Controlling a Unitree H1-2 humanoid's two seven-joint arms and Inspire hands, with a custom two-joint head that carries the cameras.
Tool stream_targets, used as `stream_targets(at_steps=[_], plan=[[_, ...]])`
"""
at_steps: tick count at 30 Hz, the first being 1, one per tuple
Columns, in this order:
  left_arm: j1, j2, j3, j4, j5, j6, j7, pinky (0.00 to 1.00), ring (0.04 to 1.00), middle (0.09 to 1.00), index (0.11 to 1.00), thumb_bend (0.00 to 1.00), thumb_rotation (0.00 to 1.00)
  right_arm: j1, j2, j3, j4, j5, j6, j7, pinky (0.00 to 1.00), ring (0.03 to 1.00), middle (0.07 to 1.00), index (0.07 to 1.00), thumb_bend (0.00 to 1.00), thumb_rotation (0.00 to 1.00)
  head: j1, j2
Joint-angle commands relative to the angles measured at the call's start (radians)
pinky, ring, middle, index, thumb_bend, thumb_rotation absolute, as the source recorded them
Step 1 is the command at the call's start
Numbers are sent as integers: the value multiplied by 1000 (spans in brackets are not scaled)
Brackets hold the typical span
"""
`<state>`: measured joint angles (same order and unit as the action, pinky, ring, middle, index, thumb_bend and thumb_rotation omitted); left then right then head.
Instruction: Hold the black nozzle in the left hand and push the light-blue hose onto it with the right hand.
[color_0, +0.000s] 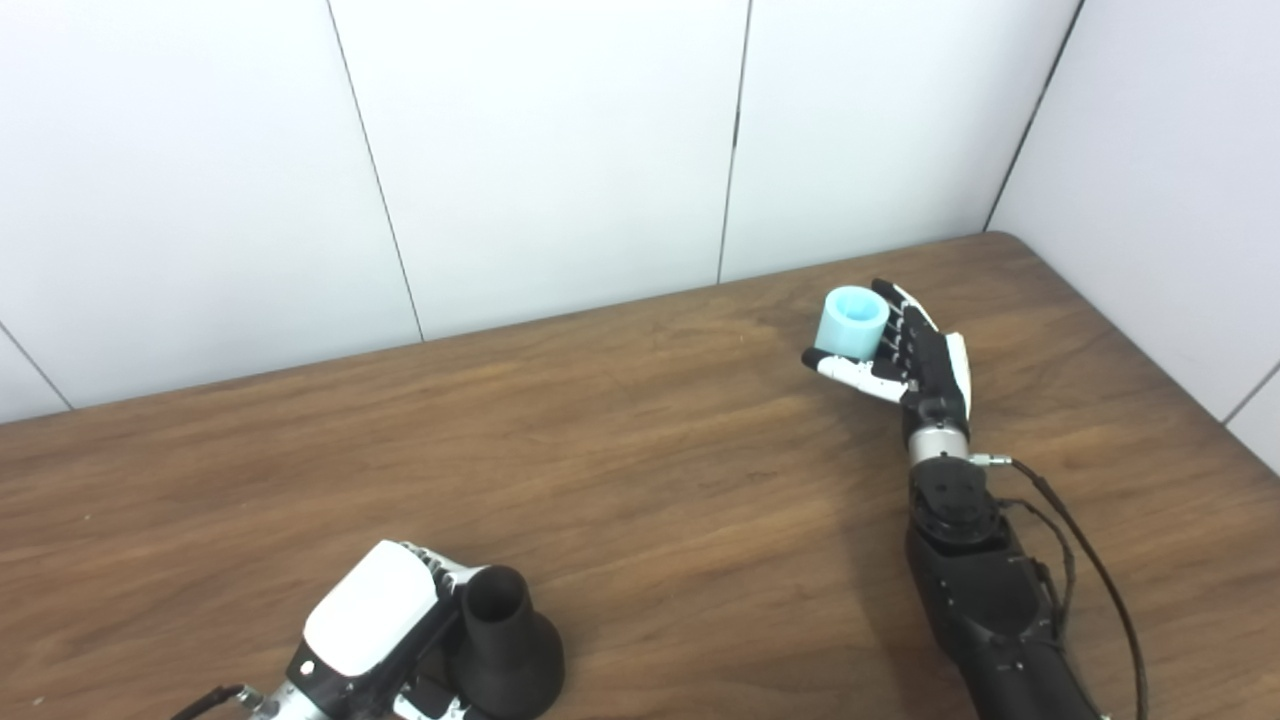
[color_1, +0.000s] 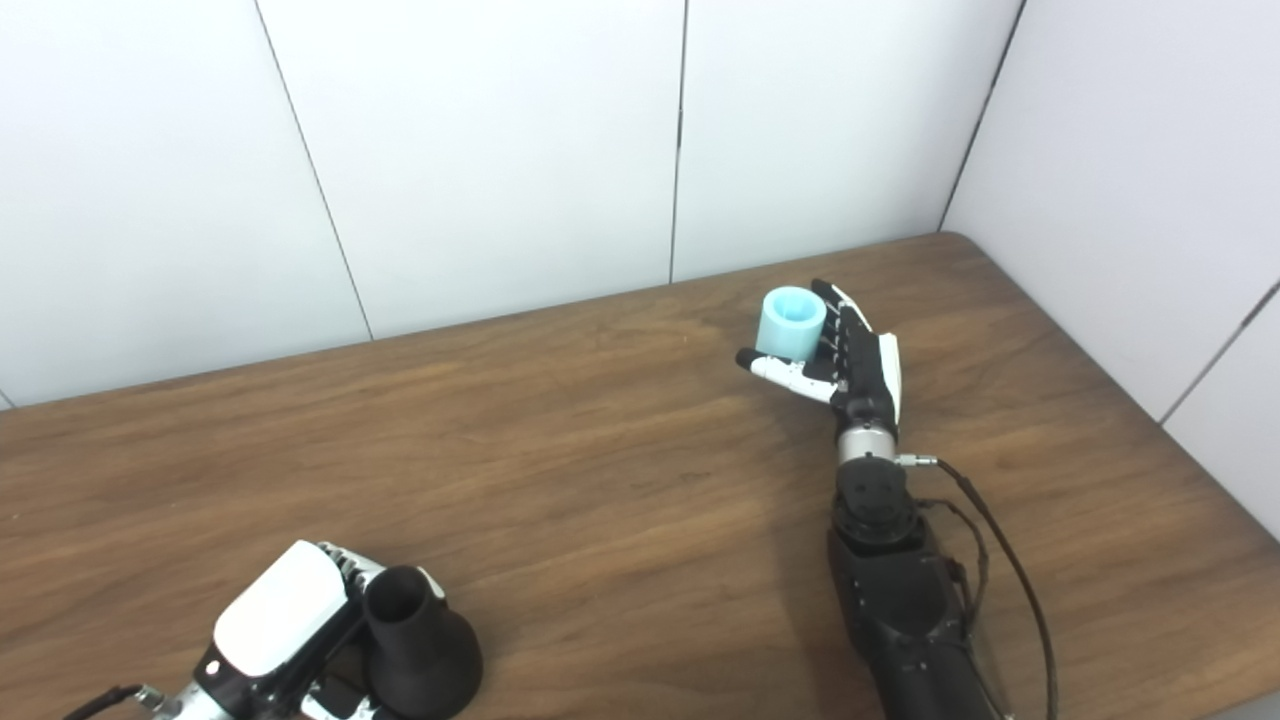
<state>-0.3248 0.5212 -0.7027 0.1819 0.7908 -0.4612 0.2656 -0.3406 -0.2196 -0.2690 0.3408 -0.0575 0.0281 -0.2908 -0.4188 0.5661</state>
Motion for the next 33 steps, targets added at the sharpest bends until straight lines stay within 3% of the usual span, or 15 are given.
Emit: stream_targets(at_steps=[1, 9, 21, 27, 33], plan=[[79, 29, -25, 37, 12, -8, -27, 117, 170, 254, 484, 520, 38, -39, -26, 9, -3, -27, -3, -12, 771, 819, 815, 829, 935, 179, -1, 0], [77, 27, -35, 42, 21, -8, -9, 114, 171, 256, 484, 520, 39, -72, -50, 23, 15, -59, 27, -15, 755, 806, 812, 819, 949, 203, 2, -4], [84, 24, -27, 36, 28, -8, -16, 104, 157, 236, 484, 520, 39, -86, -40, 31, 19, -73, 63, -37, 743, 797, 801, 808, 915, 144, 6, -1], [84, 26, -28, 30, 34, -8, -13, 117, 169, 254, 484, 520, 39, -97, -29, 27, 44, -96, 39, -97, 634, 701, 682, 720, 854, 11, 7, 1], [84, 27, -28, 29, 38, -8, -10, 111, 163, 242, 484, 520, 39, -94, -31, 33, 27, -112, 81, -111, 635, 670, 647, 668, 874, 0, 6, 3]])
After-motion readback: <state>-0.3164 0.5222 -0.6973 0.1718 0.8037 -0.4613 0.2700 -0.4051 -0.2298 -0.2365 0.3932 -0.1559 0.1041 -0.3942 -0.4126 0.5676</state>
